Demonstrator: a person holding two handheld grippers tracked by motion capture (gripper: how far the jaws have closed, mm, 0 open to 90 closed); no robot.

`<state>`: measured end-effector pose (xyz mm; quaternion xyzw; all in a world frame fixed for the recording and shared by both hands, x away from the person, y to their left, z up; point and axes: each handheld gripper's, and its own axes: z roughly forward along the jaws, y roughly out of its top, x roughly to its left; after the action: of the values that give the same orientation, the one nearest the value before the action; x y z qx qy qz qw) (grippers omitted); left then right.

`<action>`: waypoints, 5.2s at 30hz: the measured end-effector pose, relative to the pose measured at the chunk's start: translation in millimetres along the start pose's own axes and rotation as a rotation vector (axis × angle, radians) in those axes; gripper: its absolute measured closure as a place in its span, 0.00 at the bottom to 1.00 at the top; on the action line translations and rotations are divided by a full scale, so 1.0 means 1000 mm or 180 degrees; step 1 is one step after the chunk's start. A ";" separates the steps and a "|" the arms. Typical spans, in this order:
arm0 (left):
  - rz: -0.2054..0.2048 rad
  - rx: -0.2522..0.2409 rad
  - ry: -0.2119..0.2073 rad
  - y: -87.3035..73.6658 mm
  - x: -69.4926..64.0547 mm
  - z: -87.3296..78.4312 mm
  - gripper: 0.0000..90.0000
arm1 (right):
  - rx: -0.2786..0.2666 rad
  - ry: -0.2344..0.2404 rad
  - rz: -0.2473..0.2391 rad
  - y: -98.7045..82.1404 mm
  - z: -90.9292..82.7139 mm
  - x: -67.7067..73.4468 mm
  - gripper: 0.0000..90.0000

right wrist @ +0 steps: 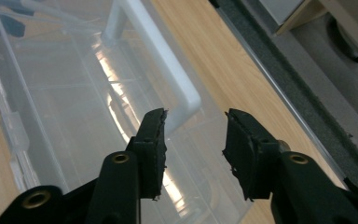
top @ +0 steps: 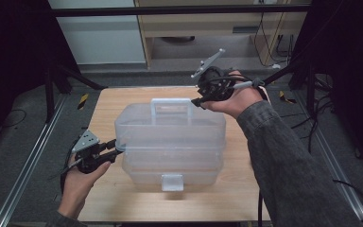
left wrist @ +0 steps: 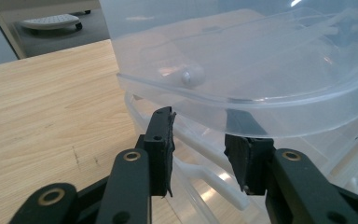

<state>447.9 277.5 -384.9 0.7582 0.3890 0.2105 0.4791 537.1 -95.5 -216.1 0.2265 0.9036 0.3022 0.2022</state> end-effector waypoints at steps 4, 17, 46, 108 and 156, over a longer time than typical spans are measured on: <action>0.0010 -0.0006 0.0015 0.001 0.000 0.000 0.68 | -0.0065 -0.0124 0.0107 -0.010 -0.012 -0.006 0.72; 0.0026 0.0005 0.0035 0.004 -0.001 0.000 0.69 | -0.0116 -0.0498 0.0439 -0.060 -0.041 -0.011 0.88; 0.0037 0.0035 0.0045 0.010 0.000 -0.002 0.69 | -0.0036 -0.0517 0.0761 -0.149 -0.017 0.029 0.92; -0.0025 -0.0012 0.0095 0.021 0.003 -0.001 0.70 | -0.0267 -0.0467 0.1761 -0.199 0.061 0.092 0.82; -0.0146 -0.0122 0.0125 0.032 0.013 0.006 0.63 | -0.0223 -0.0468 0.1704 -0.199 0.061 0.092 0.86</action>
<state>472.4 276.2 -359.8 0.7354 0.4115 0.2217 0.4906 436.1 -161.1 -408.7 0.4713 0.7835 0.3587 0.1879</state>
